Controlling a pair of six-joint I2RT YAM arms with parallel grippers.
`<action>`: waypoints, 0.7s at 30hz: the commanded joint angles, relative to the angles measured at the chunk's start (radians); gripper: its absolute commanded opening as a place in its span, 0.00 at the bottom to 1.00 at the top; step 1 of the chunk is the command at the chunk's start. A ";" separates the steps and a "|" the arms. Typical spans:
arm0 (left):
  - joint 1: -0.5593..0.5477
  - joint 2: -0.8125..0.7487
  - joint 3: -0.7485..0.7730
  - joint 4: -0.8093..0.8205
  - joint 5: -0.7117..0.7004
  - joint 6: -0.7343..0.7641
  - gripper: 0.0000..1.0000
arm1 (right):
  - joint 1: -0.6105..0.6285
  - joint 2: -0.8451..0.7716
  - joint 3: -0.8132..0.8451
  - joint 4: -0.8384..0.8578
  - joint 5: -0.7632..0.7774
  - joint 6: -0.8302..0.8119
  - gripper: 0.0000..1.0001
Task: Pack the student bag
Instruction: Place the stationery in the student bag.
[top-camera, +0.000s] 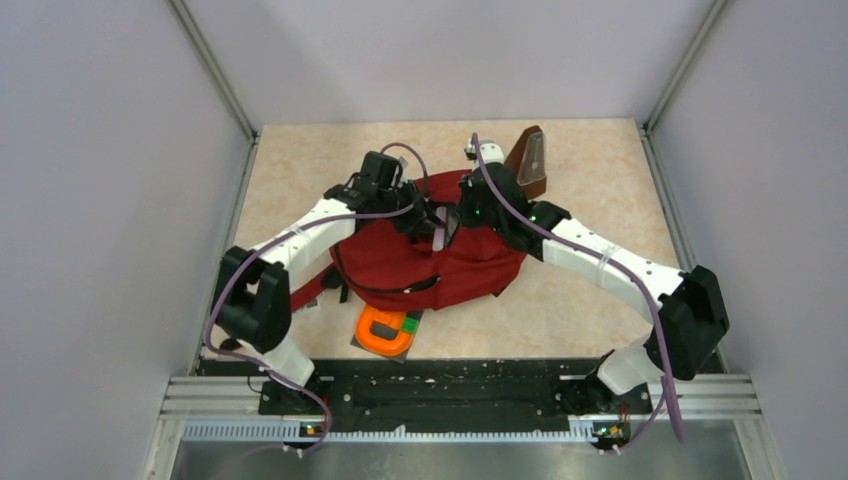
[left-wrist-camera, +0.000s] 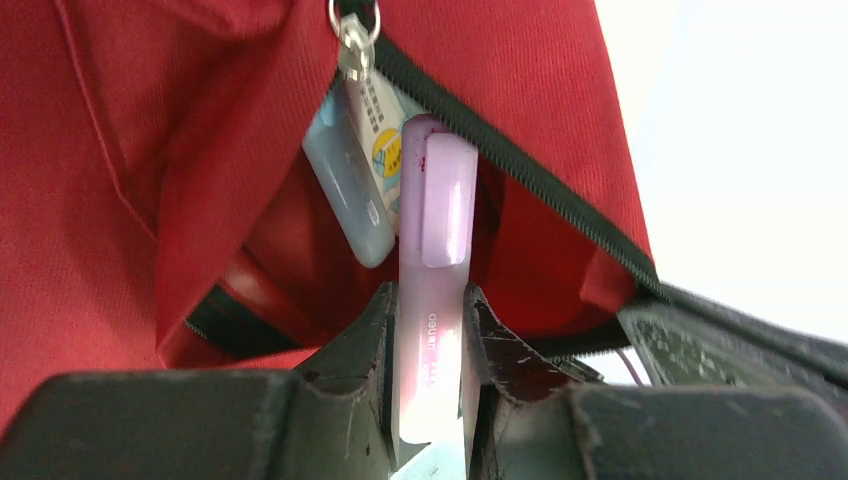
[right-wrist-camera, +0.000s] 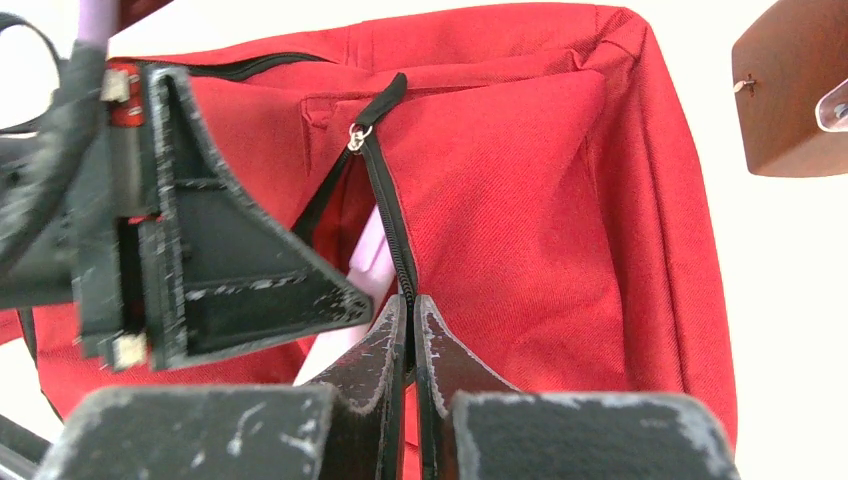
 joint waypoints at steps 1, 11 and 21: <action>-0.004 0.069 0.097 0.062 -0.003 -0.007 0.08 | -0.011 -0.067 0.064 0.049 0.038 -0.020 0.00; -0.010 0.130 0.123 0.293 -0.179 -0.092 0.08 | -0.011 -0.071 0.052 0.048 0.043 -0.029 0.00; -0.009 0.008 0.017 0.233 -0.238 0.135 0.71 | -0.010 -0.067 0.049 0.053 0.048 -0.038 0.00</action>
